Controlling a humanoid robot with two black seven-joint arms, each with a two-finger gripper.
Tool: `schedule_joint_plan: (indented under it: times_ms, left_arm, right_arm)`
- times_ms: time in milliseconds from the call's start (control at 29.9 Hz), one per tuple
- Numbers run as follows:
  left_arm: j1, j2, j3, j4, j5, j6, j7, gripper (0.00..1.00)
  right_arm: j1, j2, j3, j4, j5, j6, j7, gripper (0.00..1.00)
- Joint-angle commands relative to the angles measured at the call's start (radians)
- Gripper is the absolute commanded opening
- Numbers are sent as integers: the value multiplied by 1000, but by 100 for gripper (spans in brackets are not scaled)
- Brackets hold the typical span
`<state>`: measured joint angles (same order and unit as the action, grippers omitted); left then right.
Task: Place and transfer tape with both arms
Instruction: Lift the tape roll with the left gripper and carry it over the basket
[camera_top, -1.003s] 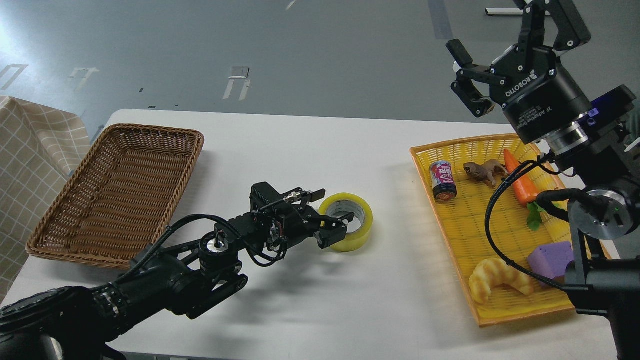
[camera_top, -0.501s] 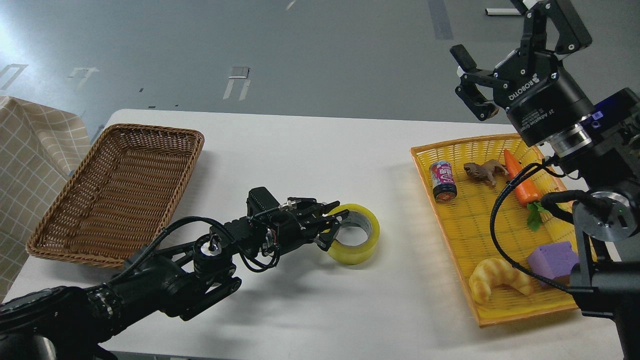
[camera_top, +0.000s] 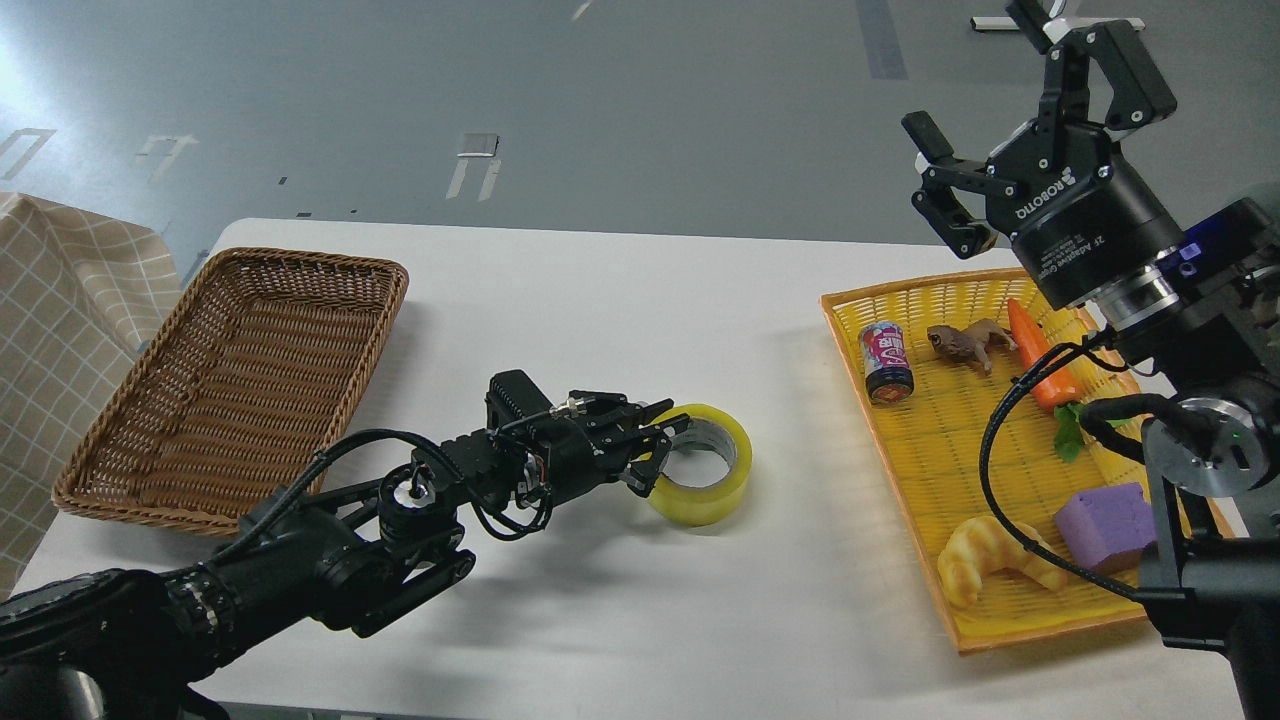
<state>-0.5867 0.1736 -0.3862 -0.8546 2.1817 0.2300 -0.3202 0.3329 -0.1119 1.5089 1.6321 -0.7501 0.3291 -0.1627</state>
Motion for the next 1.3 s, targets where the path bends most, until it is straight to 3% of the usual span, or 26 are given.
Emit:
schedule_joint_plan:
  times_ms: [0,201,568,836,969,1270]
  left_arm:
    - [5,-2,0,-4,0,20,-3,11]
    - [-8,10,3,-24,0,26,-8,11]
    - [-54,168,3,-112,0,26,-22,11]
    - [-100,314,1,-195,0,14,-88,13]
    - [-101,414,-5,-211,0,25,-157,13]
    - [-101,607,-6,-211,0,104,-168,13]
  right_arm:
    - [0,1,-1,-1,0,-1,0,100]
    - [0,0,-1,-5,0,-1,0,100]
    - [-6,2,2,-18,0,-1,2,100]
    - [-15,3,2,-17,2,-1,3,100]
    - [-28,2,1,-9,2,2,3,100]
    - [-45,0,2,-6,3,10,3,100]
